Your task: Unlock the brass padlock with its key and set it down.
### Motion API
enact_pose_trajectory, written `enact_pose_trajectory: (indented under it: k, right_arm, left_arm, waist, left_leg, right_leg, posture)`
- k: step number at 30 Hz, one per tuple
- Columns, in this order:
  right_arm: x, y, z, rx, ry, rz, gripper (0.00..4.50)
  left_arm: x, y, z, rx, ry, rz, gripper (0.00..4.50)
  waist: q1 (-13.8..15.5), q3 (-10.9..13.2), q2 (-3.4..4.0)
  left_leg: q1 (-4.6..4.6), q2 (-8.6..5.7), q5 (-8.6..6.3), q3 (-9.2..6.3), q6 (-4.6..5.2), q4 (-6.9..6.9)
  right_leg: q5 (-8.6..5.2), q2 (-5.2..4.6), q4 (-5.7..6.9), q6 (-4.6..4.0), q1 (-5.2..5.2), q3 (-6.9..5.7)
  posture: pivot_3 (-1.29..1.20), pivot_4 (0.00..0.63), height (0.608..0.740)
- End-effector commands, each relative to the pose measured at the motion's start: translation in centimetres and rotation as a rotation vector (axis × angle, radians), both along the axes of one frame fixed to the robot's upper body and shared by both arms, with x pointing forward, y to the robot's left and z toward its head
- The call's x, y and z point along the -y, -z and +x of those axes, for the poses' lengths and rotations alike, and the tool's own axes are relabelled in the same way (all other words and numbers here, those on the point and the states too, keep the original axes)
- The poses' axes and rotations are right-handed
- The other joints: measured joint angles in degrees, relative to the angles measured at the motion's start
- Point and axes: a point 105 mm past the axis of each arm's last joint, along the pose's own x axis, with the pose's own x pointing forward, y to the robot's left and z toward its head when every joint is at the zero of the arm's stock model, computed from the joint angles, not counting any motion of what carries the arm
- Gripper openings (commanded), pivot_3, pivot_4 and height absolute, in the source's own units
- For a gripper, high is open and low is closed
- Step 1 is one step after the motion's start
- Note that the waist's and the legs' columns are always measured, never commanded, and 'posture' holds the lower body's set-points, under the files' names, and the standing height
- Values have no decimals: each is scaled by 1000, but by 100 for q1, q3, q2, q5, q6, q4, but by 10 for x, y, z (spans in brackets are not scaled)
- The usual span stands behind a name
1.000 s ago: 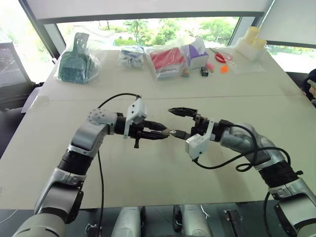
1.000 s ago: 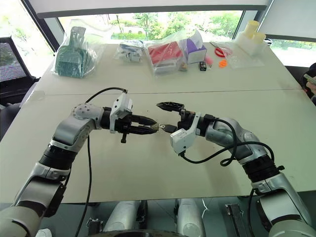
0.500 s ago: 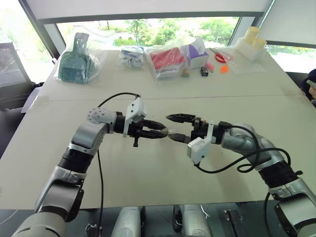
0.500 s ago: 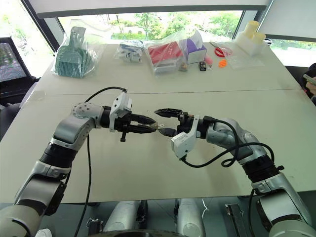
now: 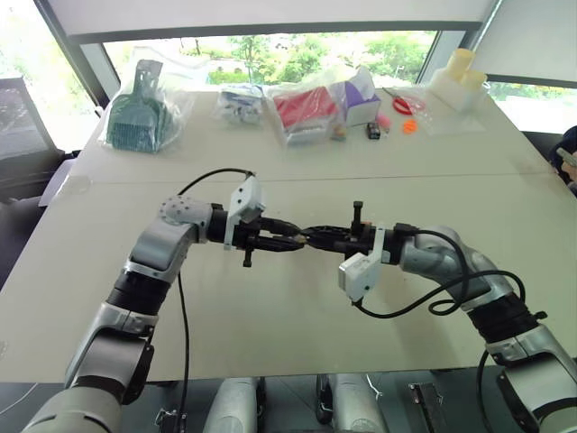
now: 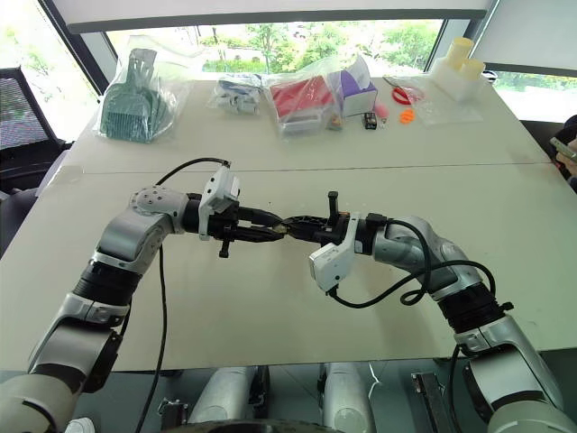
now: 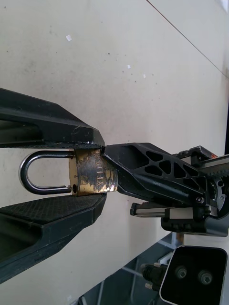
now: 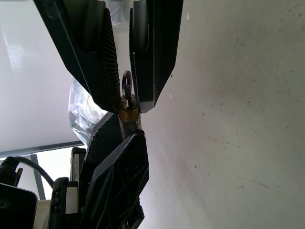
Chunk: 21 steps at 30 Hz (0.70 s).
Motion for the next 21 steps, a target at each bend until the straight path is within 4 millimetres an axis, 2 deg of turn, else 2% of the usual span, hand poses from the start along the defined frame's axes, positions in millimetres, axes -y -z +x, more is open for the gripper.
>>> enact_pose_trajectory:
  k: [1, 6, 11, 14, 17, 21]
  right_arm:
    - [-11, -16, -6, 52, -62, 35, 0]
    - [-9, -15, -4, 47, -51, 31, 0]
    - [-5, -13, -2, 38, -30, 27, 0]
    - [-3, -11, -1, 33, -22, 25, 0]
    - [-2, -11, -1, 29, -20, 25, 0]
    - [-2, -10, -1, 27, -18, 23, 0]
  left_arm:
    - [2, -8, -1, 29, -2, -7, 2167]
    - [-2, -12, 0, 33, -25, -13, 4421]
    - [-11, -24, 1, 54, -70, -51, 4471]
    - [-18, -28, -4, 49, -76, -55, 3651]
    - [-22, -28, -8, 41, -81, -55, 2127]
    - [-22, -25, -10, 39, -96, -51, 316]
  waist:
    - [-4, 0, 0]
    - [1, 0, 0]
    - [-5, 0, 0]
    - [-8, 0, 0]
    - [-9, 0, 1]
    - [7, 0, 1]
  left_leg:
    - [0, 0, 0, 0, 0, 0]
    - [0, 0, 0, 0, 0, 0]
    - [0, 0, 0, -1, 0, 0]
    - [1, 2, 0, -1, 0, 0]
    - [2, 3, 0, 0, 0, -1]
    - [2, 2, 1, -1, -1, 0]
  right_leg:
    - [0, 0, 0, 0, 0, 0]
    - [0, 0, 0, 0, 0, 0]
    - [0, 0, 1, 0, 0, 1]
    - [0, 0, 1, 0, 0, 1]
    - [0, 0, 1, 0, 0, 1]
    - [0, 0, 1, 0, 2, 1]
  posture:
    - [0, 150, 740]
    - [0, 150, 740]
    - [0, 150, 740]
    - [0, 150, 740]
    - [0, 150, 740]
    - [0, 150, 740]
